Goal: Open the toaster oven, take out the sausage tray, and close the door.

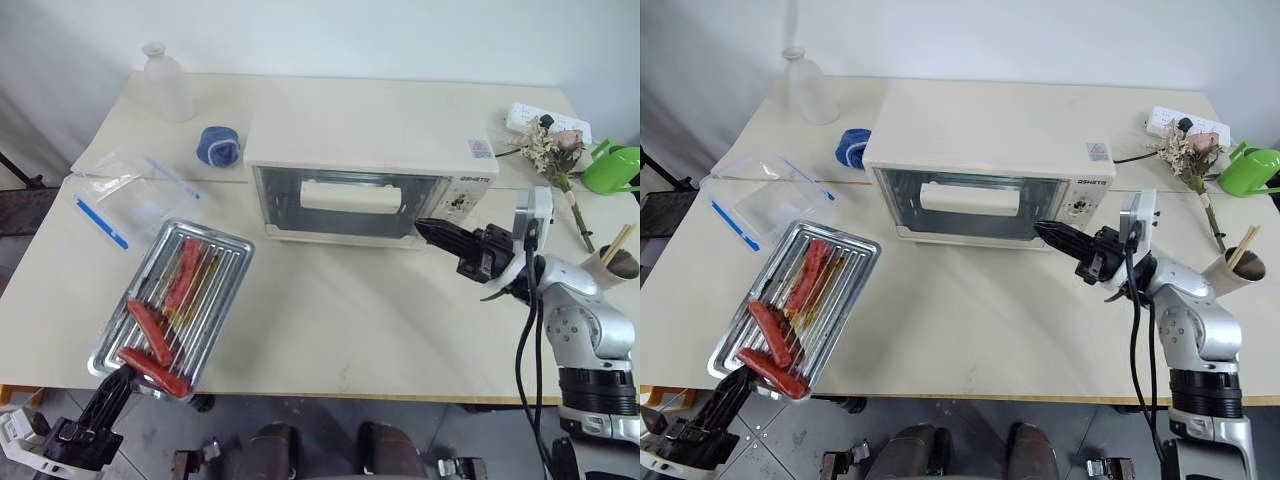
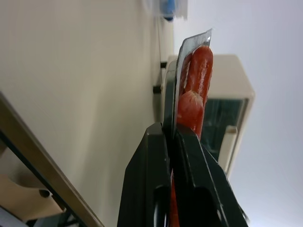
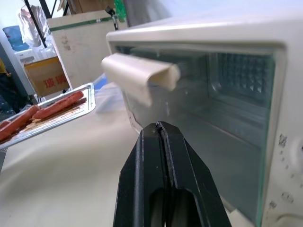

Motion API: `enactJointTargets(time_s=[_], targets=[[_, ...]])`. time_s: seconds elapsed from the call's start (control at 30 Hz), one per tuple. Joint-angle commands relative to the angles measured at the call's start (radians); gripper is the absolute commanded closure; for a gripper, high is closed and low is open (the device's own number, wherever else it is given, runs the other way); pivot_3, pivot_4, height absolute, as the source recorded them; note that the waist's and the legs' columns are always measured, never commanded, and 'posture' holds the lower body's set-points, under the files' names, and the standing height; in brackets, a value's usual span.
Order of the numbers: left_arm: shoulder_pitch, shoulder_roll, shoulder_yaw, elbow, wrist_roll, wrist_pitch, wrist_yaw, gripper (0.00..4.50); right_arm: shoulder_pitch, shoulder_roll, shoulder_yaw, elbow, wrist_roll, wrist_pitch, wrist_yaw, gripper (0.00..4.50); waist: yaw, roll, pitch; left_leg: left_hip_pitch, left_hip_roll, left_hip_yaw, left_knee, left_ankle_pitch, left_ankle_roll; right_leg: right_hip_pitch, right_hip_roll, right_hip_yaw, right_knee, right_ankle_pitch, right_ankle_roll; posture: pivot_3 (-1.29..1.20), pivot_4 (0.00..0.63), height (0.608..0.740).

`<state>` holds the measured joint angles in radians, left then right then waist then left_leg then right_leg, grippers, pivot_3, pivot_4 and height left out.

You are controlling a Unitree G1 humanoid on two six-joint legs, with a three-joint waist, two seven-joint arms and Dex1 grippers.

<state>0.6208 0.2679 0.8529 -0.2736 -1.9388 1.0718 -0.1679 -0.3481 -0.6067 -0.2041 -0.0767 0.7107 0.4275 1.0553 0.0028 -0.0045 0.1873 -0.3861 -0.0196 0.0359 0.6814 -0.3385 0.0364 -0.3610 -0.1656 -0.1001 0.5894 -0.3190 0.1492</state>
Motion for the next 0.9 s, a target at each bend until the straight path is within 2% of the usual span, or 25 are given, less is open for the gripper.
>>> enactJointTargets(time_s=[0.03,0.13,0.3,0.37,0.5,0.53,0.73,0.8,0.9], targets=[[0.026,0.066,-0.007,-0.001,-0.033,0.032,-0.056,4.50,0.074,-0.057,-0.012,-0.094,-0.021,-0.008,0.029,4.48,-0.001,0.000,0.000,0.000,0.000,0.000,0.000,0.000,0.000,0.000,0.000,0.000,0.000,0.000,0.000,0.00,0.150,0.740],[-0.033,0.183,-0.084,0.019,-0.033,0.062,-0.044,4.50,0.250,-0.083,-0.072,-0.185,-0.079,-0.146,0.072,3.96,0.014,0.002,0.000,0.000,0.000,-0.001,-0.001,0.000,0.000,0.000,0.000,-0.001,0.000,0.000,0.000,0.00,0.150,0.740],[-0.157,0.348,-0.226,0.101,-0.033,0.122,-0.028,4.50,0.416,-0.054,-0.168,-0.233,-0.099,-0.320,0.097,2.27,0.018,0.009,0.000,0.002,-0.002,0.003,0.000,0.000,0.000,0.000,0.004,-0.001,0.001,0.000,0.000,0.00,0.150,0.740],[-0.228,0.411,-0.291,0.143,-0.033,0.147,-0.023,4.50,0.479,-0.068,-0.197,-0.257,-0.081,-0.305,0.098,1.50,0.017,0.009,0.000,0.005,-0.002,0.004,0.000,0.000,-0.001,0.002,0.005,-0.001,0.001,0.000,0.000,0.00,0.150,0.740],[-0.395,0.493,-0.416,0.244,-0.033,0.177,0.009,4.50,0.591,-0.097,-0.238,-0.331,-0.033,-0.250,0.100,0.21,0.018,0.011,0.000,0.009,-0.001,0.004,-0.001,0.000,-0.002,0.003,0.005,0.000,0.003,0.000,0.000,0.00,0.150,0.740],[-0.438,0.504,-0.450,0.268,-0.033,0.181,0.022,4.50,0.611,-0.092,-0.246,-0.345,-0.035,-0.254,0.090,0.01,0.017,0.011,0.000,0.010,-0.001,0.004,-0.002,0.000,-0.002,0.003,0.004,0.001,0.004,0.000,0.000,0.00,0.150,0.740],[-0.669,0.540,-0.617,0.392,-0.021,0.218,0.049,4.50,0.715,-0.057,-0.275,-0.415,-0.052,-0.282,0.041,0.01,0.018,0.011,0.000,0.011,0.000,0.004,-0.004,0.002,0.000,0.003,0.007,0.002,0.009,0.000,0.000,0.00,0.150,0.740],[-0.784,0.529,-0.682,0.448,0.017,0.248,0.047,4.50,0.758,-0.038,-0.286,-0.456,-0.053,-0.284,0.013,0.01,0.025,0.011,0.000,0.012,-0.001,0.004,-0.005,0.002,0.000,0.002,0.008,0.002,0.010,0.000,0.000,0.00,0.150,0.740],[-0.967,0.501,-0.774,0.533,0.153,0.315,0.009,4.50,0.818,-0.017,-0.302,-0.507,-0.050,-0.282,-0.020,0.01,0.029,0.011,0.000,0.012,-0.001,0.004,-0.005,0.003,0.000,0.002,0.011,0.002,0.011,0.000,0.000,0.00,0.150,0.740]])
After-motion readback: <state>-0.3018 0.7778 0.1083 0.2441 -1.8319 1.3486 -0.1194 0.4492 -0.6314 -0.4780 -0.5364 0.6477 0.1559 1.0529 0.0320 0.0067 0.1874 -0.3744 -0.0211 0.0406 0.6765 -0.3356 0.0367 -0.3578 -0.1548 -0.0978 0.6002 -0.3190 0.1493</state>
